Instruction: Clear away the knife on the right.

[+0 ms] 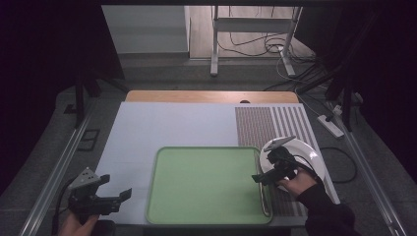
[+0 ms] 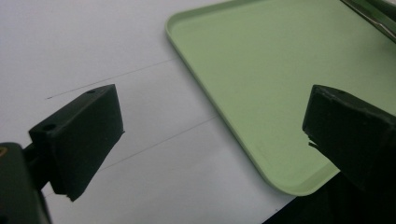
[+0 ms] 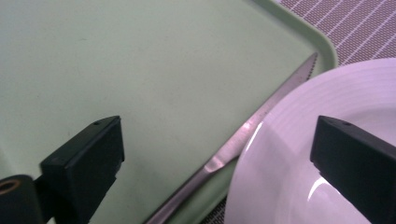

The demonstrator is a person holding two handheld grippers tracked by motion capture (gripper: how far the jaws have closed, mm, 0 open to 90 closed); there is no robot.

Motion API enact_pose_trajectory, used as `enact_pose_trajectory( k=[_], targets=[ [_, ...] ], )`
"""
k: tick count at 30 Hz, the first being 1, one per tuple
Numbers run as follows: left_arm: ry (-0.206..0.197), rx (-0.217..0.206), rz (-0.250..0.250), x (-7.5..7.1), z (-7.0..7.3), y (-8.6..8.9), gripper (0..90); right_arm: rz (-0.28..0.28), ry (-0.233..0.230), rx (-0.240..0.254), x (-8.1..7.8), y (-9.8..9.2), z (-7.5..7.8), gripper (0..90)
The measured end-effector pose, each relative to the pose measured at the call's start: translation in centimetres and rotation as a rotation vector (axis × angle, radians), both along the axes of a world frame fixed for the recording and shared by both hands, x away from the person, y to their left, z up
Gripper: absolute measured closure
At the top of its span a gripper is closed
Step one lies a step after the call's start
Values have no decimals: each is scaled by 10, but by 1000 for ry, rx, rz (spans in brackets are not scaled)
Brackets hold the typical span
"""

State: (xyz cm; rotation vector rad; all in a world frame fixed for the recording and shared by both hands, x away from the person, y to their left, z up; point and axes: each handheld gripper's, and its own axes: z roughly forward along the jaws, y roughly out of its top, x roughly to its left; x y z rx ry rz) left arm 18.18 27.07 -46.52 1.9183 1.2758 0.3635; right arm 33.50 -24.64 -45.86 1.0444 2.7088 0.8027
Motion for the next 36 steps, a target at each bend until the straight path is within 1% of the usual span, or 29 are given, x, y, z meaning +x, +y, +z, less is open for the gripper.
enact_pose_trajectory(
  k=[7,23,28,31,36],
  targets=[
    [0,2,-1,0,0,0,48,-23,-25,7,-4,-8,1,2],
    [-1,1,-1,0,0,0,48,-71,-73,15,-16,-23,1,0],
    [-1,-1,0,0,0,0,48,-84,-79,28,-20,-28,1,0],
    [-1,-1,0,0,0,0,47,-92,-88,25,-23,-32,2,0],
    [-1,-2,0,0,0,0,48,-109,-100,39,-28,-38,3,0]
  ],
)
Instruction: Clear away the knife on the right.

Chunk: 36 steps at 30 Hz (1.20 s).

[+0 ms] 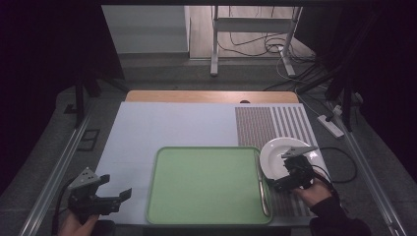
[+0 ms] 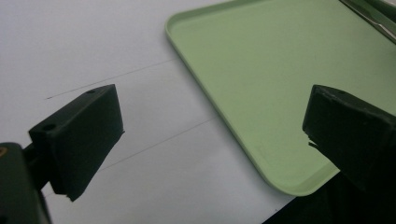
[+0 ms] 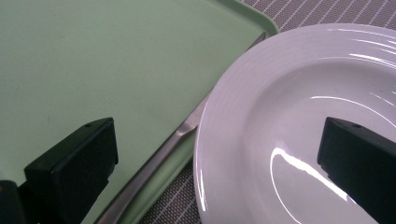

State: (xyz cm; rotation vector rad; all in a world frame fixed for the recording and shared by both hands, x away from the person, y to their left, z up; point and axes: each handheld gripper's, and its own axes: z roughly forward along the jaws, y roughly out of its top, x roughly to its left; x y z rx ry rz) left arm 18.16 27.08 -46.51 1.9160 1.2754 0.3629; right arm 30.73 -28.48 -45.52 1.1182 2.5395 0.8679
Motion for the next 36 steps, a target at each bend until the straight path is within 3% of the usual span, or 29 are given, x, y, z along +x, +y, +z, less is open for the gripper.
enact_pose_trajectory(
  k=[9,36],
  targets=[
    [0,0,0,0,0,0,47,-39,-30,13,-11,-13,2,0],
    [1,-2,3,0,0,0,47,-129,-50,46,-36,-46,5,0]
  ],
)
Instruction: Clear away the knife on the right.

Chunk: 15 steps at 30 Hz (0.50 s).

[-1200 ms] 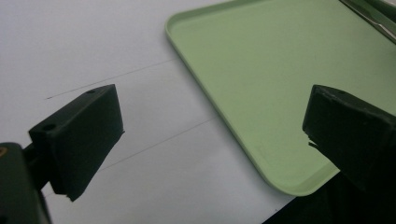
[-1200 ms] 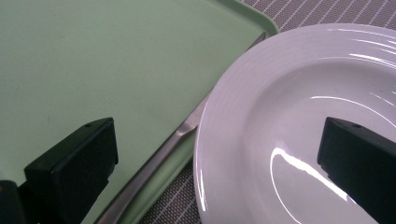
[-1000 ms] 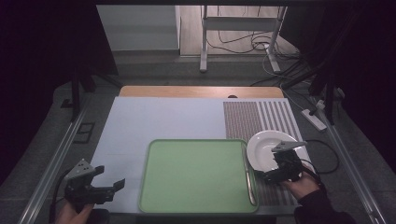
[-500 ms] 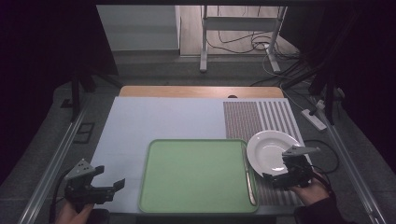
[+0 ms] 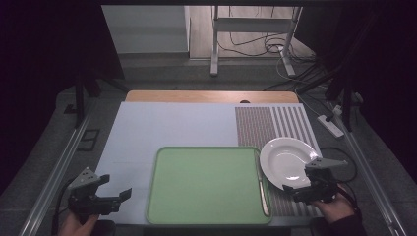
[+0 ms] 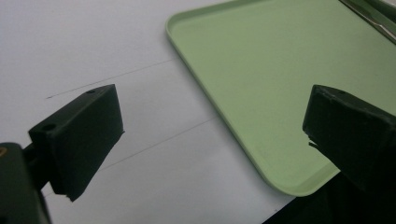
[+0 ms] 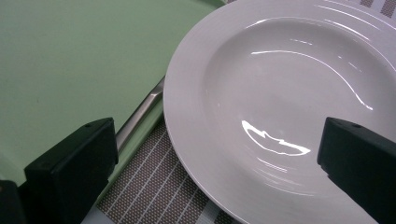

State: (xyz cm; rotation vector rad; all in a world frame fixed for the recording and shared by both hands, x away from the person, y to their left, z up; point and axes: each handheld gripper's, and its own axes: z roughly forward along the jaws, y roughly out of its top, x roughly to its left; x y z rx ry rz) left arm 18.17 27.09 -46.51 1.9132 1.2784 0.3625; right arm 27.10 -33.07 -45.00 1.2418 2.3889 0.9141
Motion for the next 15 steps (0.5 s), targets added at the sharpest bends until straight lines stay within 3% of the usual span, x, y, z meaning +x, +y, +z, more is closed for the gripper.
enact_pose_trajectory(
  k=[15],
  targets=[
    [3,-1,3,0,0,0,47,-31,-28,7,-11,-11,4,0]
  ],
)
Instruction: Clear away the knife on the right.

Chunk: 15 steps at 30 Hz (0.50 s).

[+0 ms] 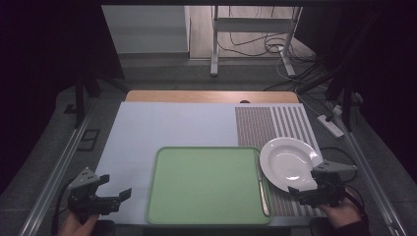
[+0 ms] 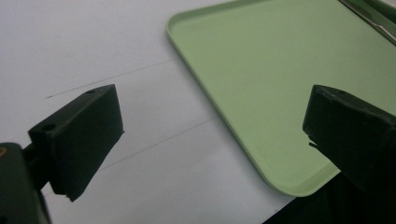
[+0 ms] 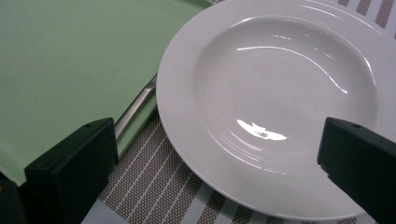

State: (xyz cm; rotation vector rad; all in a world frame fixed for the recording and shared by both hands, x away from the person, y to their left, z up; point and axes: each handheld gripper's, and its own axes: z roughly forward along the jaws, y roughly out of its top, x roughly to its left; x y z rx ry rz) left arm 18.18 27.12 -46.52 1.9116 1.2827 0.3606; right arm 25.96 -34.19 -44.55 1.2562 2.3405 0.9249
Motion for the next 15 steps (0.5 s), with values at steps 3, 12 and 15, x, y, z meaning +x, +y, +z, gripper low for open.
enact_pose_trajectory(
  k=[3,12,15],
  targets=[
    [1,0,0,0,0,0,47,-9,-3,-2,-2,-1,1,0],
    [1,-4,1,0,0,1,47,-30,4,-24,-9,-5,2,0],
    [0,-2,0,0,0,0,47,-29,14,-28,-10,-6,1,0]
  ],
)
